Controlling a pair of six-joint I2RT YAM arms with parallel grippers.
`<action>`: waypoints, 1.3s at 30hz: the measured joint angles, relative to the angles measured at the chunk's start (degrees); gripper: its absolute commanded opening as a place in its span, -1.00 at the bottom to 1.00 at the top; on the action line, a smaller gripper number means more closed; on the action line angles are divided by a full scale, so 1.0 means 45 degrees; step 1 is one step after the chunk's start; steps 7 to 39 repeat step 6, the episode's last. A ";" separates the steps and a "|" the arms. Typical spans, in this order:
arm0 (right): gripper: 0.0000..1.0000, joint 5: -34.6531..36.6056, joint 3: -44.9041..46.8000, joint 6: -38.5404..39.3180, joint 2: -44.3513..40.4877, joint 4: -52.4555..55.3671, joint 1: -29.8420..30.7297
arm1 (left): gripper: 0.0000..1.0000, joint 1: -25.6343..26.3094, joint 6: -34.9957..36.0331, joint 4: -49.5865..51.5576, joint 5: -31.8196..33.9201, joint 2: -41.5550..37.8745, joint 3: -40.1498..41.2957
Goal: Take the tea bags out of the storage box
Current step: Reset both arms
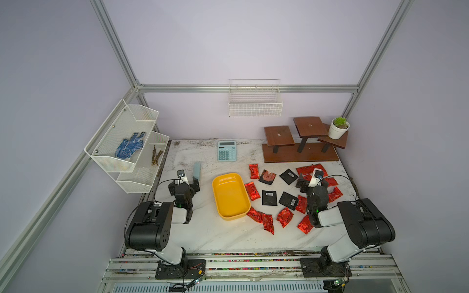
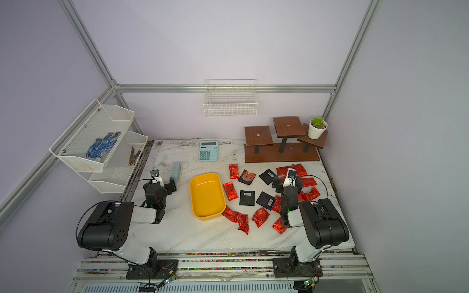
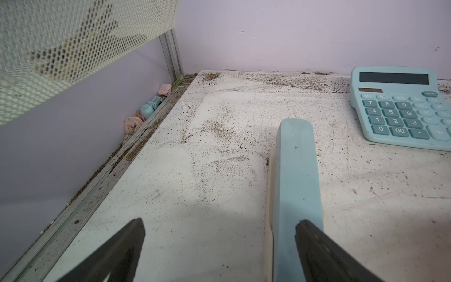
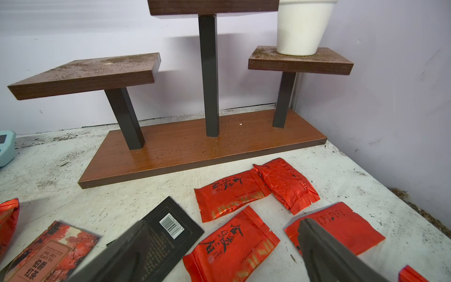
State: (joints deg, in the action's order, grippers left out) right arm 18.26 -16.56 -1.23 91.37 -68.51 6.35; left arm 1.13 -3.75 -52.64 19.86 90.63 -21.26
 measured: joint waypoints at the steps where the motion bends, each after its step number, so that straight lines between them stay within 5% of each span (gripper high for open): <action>1: 1.00 0.0000 -0.0005 -0.0005 0.0005 0.0000 0.0000 | 1.00 0.0000 0.0005 0.0000 0.0000 0.0000 0.0000; 39: 1.00 -0.0058 -0.0010 -0.0005 0.0005 0.0049 -0.0049 | 1.00 0.0000 0.0010 0.0000 0.0000 0.0000 0.0000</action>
